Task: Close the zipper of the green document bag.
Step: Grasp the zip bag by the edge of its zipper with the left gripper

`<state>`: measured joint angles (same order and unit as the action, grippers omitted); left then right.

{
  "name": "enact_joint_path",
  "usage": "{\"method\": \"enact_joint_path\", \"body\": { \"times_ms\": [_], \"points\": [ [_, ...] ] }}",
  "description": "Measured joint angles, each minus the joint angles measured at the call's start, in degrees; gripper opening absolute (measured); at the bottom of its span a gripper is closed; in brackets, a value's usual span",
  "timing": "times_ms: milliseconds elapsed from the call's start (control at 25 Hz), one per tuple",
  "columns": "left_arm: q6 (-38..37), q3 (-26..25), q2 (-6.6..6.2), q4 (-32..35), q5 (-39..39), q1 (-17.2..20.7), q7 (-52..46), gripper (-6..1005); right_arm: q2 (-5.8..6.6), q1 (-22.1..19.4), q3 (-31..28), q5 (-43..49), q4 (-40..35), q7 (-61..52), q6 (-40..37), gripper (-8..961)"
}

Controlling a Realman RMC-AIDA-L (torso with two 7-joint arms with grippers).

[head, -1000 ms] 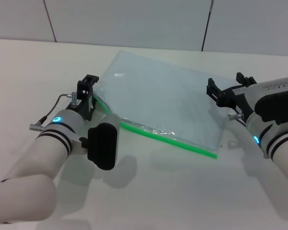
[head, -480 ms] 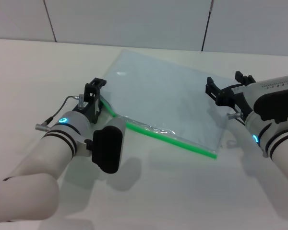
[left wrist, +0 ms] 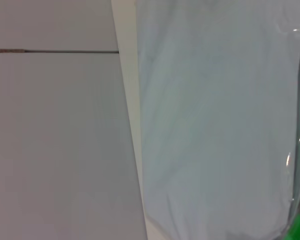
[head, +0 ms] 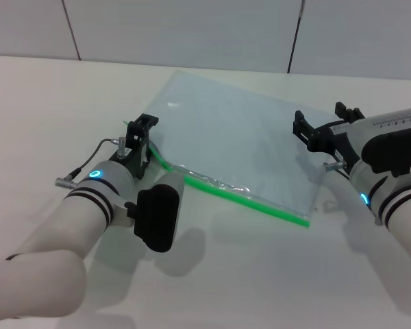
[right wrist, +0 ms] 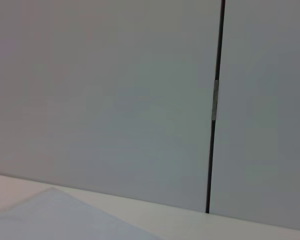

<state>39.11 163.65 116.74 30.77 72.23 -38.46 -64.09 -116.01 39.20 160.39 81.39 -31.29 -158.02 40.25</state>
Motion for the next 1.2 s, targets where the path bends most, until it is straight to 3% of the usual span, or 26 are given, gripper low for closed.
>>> {"method": "enact_joint_path", "body": {
  "times_ms": [360,520,880,1200],
  "points": [
    [0.31,0.0,-0.02,0.14,0.02,0.12,0.32,509,0.0,-0.01,0.01,0.0,0.0,0.0,0.0,732],
    [1.3,-0.08,0.01,0.93,0.02,0.2,0.22,322,0.0,-0.13,0.01,0.0,0.0,0.0,0.0,731],
    [6.42,-0.41,0.14,3.16,-0.66,0.7,-0.27,135,-0.09,-0.37,0.12,0.0,-0.05,0.0,0.0,728],
    [7.5,-0.1,-0.1,3.36,-0.09,1.16,-5.16,76,0.0,-0.53,3.72,0.46,-2.28,0.0,0.32,726]
  ]
}}
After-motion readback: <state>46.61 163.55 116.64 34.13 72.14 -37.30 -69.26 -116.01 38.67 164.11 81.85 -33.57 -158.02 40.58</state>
